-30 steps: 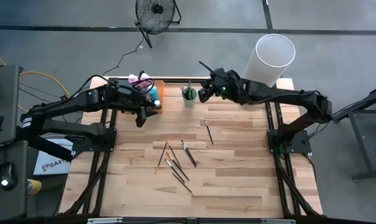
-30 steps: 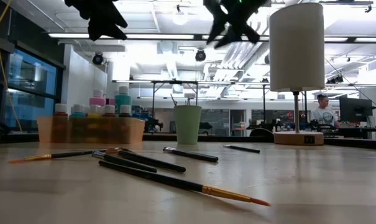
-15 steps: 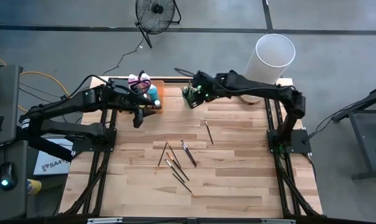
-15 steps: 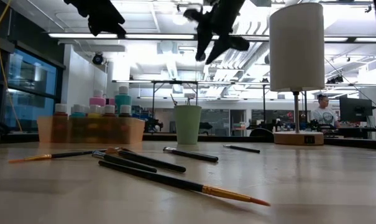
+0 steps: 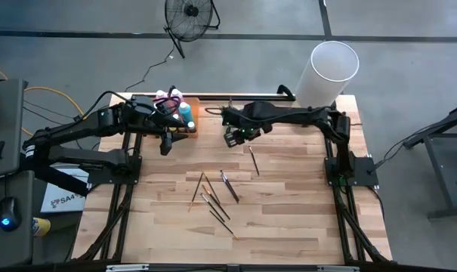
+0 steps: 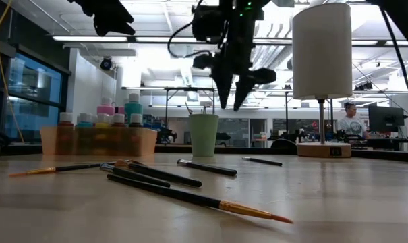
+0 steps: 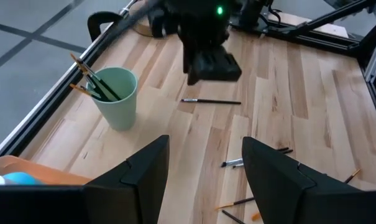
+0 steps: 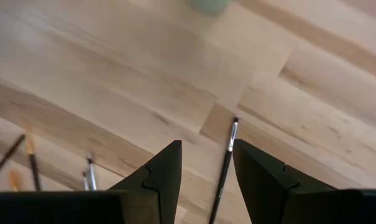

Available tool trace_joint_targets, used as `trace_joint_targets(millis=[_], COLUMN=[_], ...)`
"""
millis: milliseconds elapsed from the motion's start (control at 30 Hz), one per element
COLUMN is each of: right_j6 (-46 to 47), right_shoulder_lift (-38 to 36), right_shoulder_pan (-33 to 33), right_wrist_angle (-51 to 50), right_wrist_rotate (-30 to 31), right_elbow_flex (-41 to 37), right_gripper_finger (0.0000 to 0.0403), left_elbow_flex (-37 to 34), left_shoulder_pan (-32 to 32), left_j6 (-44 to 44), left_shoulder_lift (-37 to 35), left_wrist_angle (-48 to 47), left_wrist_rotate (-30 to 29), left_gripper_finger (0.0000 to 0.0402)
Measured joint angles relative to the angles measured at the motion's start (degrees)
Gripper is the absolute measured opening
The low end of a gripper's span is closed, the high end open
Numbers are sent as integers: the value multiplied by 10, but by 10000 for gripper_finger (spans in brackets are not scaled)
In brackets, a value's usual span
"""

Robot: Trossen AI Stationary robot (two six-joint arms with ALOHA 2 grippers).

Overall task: Pick & Place Paint Supplies
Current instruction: Put the black paint brush into the green cup

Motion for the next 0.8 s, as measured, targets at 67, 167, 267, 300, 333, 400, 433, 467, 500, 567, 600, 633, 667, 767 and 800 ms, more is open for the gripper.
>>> trace_joint_targets(millis=[67, 167, 267, 300, 333, 400, 433, 467, 500, 567, 600, 633, 667, 767, 800], right_j6=[4, 18, 25, 25, 26, 28, 30, 34, 38, 39, 39, 39, 39, 24, 18], right_shoulder_lift=[12, 29, 41, 44, 48, 57, 60, 63, 63, 64, 64, 64, 64, 64, 64], right_shoulder_pan=[2, 9, 18, 21, 24, 25, 25, 24, 21, 17, 17, 15, 13, 6, 4], right_wrist_angle=[-5, -17, -28, -31, -35, -44, -41, -35, -33, -27, -20, -11, -6, 3, 13], right_wrist_rotate=[-7, 3, 17, 23, 25, 21, 16, 11, 3, -6, -7, -6, -7, -13, -13], right_elbow_flex=[0, 0, 0, 0, 0, 0, -3, -7, -13, -30, -39, -47, -52, -59, -64], right_gripper_finger=[138, 138, 138, 138, 138, 138, 138, 138, 138, 138, 138, 138, 138, 138, 138], left_elbow_flex=[0, 0, 0, 0, 0, 0, 0, 0, 0, 0, 0, 0, 0, 0, 0], left_shoulder_pan=[0, 0, 0, 0, 0, 0, 0, 0, 0, 0, 0, 0, 0, 0, 0], left_j6=[0, 0, 0, 0, 0, 0, 0, 0, 0, 0, 0, 0, 0, 0, 0], left_shoulder_lift=[0, 0, 0, 0, 0, 0, 0, 0, 0, 0, 0, 0, 0, 0, 0], left_wrist_angle=[0, -1, -1, -1, -1, -1, -1, -2, -2, -2, -2, -2, -2, -4, -4], left_wrist_rotate=[0, 0, 0, 0, 0, 0, 0, 0, 0, 0, 0, 0, 0, 0, 0], left_gripper_finger=[200, 200, 200, 200, 200, 200, 200, 200, 200, 200, 200, 200, 200, 200, 200])
